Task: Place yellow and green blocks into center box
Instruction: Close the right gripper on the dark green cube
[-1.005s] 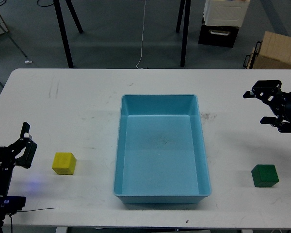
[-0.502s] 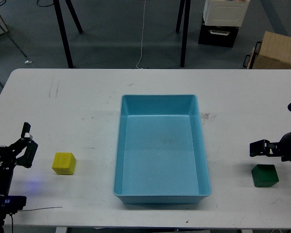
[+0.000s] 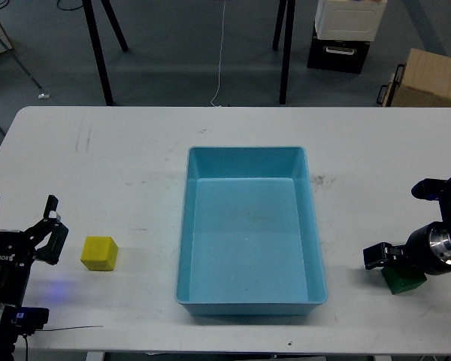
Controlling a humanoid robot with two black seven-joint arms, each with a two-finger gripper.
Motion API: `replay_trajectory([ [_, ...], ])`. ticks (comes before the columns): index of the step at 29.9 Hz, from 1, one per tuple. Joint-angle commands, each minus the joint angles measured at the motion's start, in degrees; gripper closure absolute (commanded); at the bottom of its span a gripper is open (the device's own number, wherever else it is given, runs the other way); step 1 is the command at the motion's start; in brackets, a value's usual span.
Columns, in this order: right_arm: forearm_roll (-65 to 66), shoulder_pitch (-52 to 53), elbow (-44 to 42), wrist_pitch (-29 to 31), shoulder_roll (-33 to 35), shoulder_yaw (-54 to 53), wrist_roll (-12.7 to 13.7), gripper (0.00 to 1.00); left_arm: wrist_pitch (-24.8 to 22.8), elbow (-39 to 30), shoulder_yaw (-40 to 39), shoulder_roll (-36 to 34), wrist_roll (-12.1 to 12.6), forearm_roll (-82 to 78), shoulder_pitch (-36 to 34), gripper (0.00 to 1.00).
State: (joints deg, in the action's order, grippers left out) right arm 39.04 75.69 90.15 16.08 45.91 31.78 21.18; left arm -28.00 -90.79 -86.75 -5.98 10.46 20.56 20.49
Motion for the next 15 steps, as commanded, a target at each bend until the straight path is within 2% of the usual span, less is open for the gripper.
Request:
replay_trajectory([
  [1, 0.25, -0.46, 0.29, 0.01, 0.32, 0.04, 0.0, 0.02, 0.0, 0.0, 0.09, 0.0, 0.0, 0.0, -0.01, 0.0],
  [3, 0.25, -0.55, 0.72, 0.01, 0.5, 0.04, 0.0, 0.06, 0.0, 0.0, 0.17, 0.09, 0.0, 0.0, 0.08, 0.0],
  [5, 0.25, -0.55, 1.25, 0.01, 0.5, 0.13, 0.0, 0.18, 0.0, 0.0, 0.17, 0.09, 0.0, 0.0, 0.08, 0.0],
  [6, 0.25, -0.63, 1.34, 0.01, 0.58, 0.3, 0.0, 0.27, 0.0, 0.0, 0.17, 0.09, 0.0, 0.0, 0.08, 0.0],
  [8, 0.43, -0.72, 1.43, 0.01, 0.67, 1.18, 0.0, 0.59, 0.0, 0.0, 0.17, 0.01, 0.0, 0.0, 0.08, 0.0],
  [10, 0.52, -0.72, 1.43, -0.17, 0.67, 1.27, 0.0, 0.81, 0.0, 0.0, 0.17, 0.0, 0.0, 0.0, 0.08, 0.0],
  [13, 0.16, -0.72, 1.6, -2.1, 0.76, 1.18, 0.0, 0.99, 0.0, 0.0, 0.17, 0.0, 0.0, 0.0, 0.08, 0.0],
  [15, 0.16, -0.46, 2.48, -2.54, 1.02, 0.92, 0.0, 1.0, 0.0, 0.0, 0.17, 0.09, 0.0, 0.0, 0.16, 0.0],
])
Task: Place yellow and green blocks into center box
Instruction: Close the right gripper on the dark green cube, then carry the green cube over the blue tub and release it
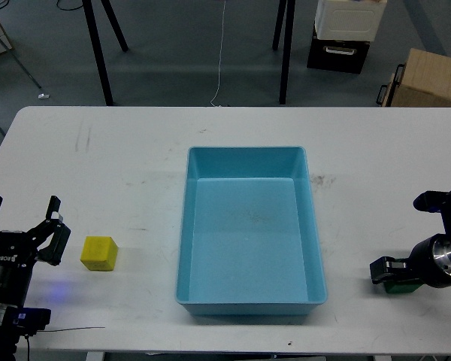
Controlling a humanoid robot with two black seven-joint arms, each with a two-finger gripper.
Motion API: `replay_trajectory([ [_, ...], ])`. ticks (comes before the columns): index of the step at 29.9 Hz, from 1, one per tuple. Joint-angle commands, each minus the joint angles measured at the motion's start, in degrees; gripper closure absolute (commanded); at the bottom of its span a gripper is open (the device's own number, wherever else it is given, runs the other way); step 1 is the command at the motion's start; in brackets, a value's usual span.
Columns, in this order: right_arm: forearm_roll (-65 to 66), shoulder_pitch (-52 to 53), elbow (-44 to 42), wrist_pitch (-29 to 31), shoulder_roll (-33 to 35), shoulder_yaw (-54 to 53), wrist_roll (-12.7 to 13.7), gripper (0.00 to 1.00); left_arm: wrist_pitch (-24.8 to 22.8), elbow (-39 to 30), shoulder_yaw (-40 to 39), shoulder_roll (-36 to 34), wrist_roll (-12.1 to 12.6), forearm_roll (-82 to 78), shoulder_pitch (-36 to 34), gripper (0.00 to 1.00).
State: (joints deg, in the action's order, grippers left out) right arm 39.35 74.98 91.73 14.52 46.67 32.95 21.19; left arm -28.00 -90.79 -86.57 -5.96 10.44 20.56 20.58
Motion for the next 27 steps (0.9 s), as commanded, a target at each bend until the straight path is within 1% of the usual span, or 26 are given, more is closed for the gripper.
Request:
replay_trajectory([
  [1, -0.32, 0.69, 1.43, -1.16, 0.7, -0.43, -0.01, 1.0, 0.0, 0.0, 0.0, 0.07, 0.02, 0.0, 0.07, 0.0],
  [6, -2.51, 4.2, 2.84, -1.25, 2.29, -5.34, -0.01, 1.0, 0.0, 0.08, 0.0, 0.07, 0.02, 0.0, 0.07, 0.0],
  [10, -11.64, 9.82, 2.23, -0.9, 0.45, -9.31, -0.09, 1.0, 0.0, 0.08, 0.0, -0.02, 0.02, 0.0, -0.11, 0.0],
  [12, -15.6, 13.42, 1.53, -0.9, -3.84, -9.66, -0.18, 1.0, 0.0, 0.17, 0.0, -0.02, 0.02, -0.09, -0.28, 0.0],
  [15, -19.21, 16.86, -1.19, -0.99, -12.63, -9.58, -0.27, 1.0, 0.0, 0.52, 0.0, -0.02, 0.02, -0.09, -0.72, 0.0],
  [19, -20.27, 16.78, -7.25, -1.69, -24.84, -8.87, -0.27, 1.0, 0.0, 0.87, 0.0, 0.07, 0.02, -0.17, -0.9, 0.0],
  [22, -20.27, 16.17, -10.33, -4.4, -32.67, -5.72, -0.27, 1.0, 0.0, 0.88, 0.0, 0.24, -0.07, -0.17, -0.9, 0.0],
  [25, -20.27, 15.29, -11.48, -7.05, -37.08, -3.6, -0.27, 0.99, 0.0, 0.88, 0.0, 0.86, -0.07, -0.44, -0.9, 0.0],
  [27, -20.27, 15.02, -11.49, -7.14, -38.05, -3.16, -0.27, 0.95, 0.0, 0.88, 0.0, 0.86, -0.07, -0.44, -0.81, 0.0],
])
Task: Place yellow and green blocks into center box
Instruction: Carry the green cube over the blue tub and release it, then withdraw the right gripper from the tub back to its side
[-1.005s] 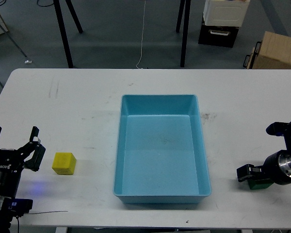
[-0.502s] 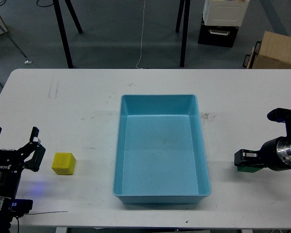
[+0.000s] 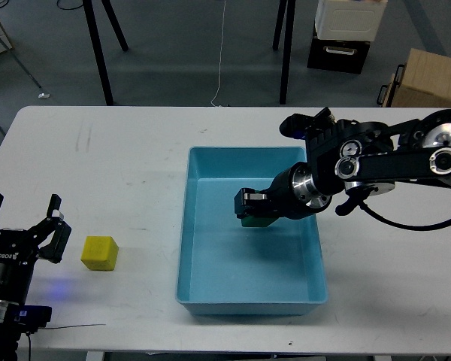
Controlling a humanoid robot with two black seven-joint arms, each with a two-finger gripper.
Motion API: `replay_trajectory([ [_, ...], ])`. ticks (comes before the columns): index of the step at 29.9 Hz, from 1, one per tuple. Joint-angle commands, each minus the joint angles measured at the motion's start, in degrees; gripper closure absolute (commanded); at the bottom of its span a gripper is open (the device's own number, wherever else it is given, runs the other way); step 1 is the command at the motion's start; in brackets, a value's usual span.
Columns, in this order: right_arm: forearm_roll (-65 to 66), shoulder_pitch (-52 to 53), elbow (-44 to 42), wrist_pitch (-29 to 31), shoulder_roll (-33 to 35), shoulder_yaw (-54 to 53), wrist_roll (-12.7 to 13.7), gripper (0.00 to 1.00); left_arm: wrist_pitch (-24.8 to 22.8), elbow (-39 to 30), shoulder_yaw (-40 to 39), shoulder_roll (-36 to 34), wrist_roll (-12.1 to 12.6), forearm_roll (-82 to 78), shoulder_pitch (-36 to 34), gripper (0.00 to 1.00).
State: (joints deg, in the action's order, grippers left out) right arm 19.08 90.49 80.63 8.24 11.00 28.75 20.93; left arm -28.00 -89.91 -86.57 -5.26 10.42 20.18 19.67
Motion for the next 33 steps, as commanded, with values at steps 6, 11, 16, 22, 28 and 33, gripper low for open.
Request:
replay_trajectory([
  [6, 0.0, -1.28, -0.39, -1.2, -3.44, 2.62, -0.02, 0.6, 0.0, 0.61, 0.0, 0.17, -0.05, -0.05, 0.01, 0.0],
  [11, -0.18, -1.36, -0.39, -4.28, -3.62, 2.62, 0.16, 0.01, 0.0, 0.61, 0.0, 0.17, 0.04, -0.05, -0.16, 0.0],
  [16, -3.6, -1.28, -0.39, -4.28, -3.27, 2.27, 0.16, 0.01, 0.0, 0.7, 0.0, 0.08, 0.13, -0.05, -0.25, 0.0],
  [22, -9.4, -1.1, -1.35, -8.58, -0.29, -2.37, -0.02, 0.01, 0.0, 1.05, 0.0, 0.08, 0.13, -0.14, -0.6, 0.0],
  [28, -15.47, -1.45, -7.14, -14.72, 6.83, -13.36, -0.63, 0.01, 0.0, 1.05, 0.0, -0.01, 0.13, -0.14, -0.69, 0.0],
  [33, -15.56, -7.67, -13.47, -20.98, 11.76, -25.03, -0.63, 0.01, 0.0, 1.05, 0.09, 0.08, 0.13, -0.4, -1.57, 0.0],
])
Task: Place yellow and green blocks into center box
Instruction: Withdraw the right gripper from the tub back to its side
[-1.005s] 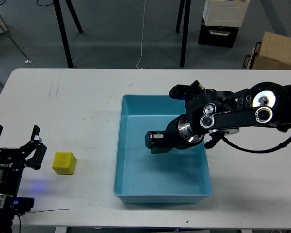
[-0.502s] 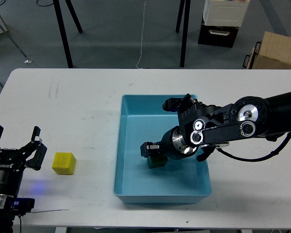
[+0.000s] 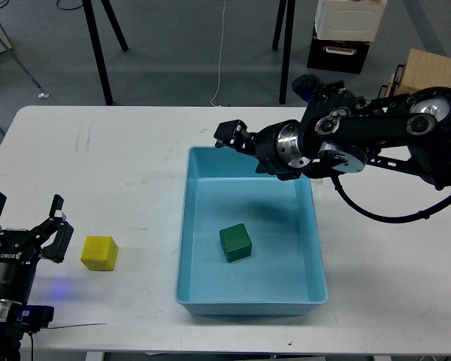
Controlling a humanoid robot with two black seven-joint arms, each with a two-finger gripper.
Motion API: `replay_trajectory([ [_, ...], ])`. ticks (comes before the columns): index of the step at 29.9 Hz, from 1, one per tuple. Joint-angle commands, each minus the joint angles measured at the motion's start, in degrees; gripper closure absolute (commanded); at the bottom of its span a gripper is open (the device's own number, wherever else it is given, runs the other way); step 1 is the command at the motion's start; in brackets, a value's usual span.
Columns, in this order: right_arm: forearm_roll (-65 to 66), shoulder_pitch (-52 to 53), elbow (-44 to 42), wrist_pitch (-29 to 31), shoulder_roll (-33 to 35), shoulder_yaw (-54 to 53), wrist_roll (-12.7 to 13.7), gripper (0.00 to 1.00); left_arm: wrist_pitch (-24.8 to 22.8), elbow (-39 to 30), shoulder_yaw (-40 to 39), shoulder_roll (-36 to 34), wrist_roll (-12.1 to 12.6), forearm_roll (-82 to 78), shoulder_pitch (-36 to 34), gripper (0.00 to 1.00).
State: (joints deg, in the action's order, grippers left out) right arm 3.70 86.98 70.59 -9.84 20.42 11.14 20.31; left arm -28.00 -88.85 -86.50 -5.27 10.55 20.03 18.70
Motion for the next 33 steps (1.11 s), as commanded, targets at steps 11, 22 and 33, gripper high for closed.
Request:
replay_trajectory([
  [11, -0.27, -38.09, -8.8, 6.31, 7.36, -66.9, 0.26, 0.0, 0.0, -0.01, 3.09, 0.26, -0.44, -1.92, -1.3, 0.0],
  [22, -11.25, -69.9, -0.73, 26.17, 7.27, -101.04, -2.73, 0.0, 0.0, -0.01, 2.91, -0.09, -0.44, -1.92, -2.61, 0.0],
  [33, -17.5, -100.68, 15.01, 37.84, -5.98, -110.63, -8.71, 0.0, 0.0, -0.1, 2.56, -0.53, -0.44, -1.92, -4.11, 0.0],
])
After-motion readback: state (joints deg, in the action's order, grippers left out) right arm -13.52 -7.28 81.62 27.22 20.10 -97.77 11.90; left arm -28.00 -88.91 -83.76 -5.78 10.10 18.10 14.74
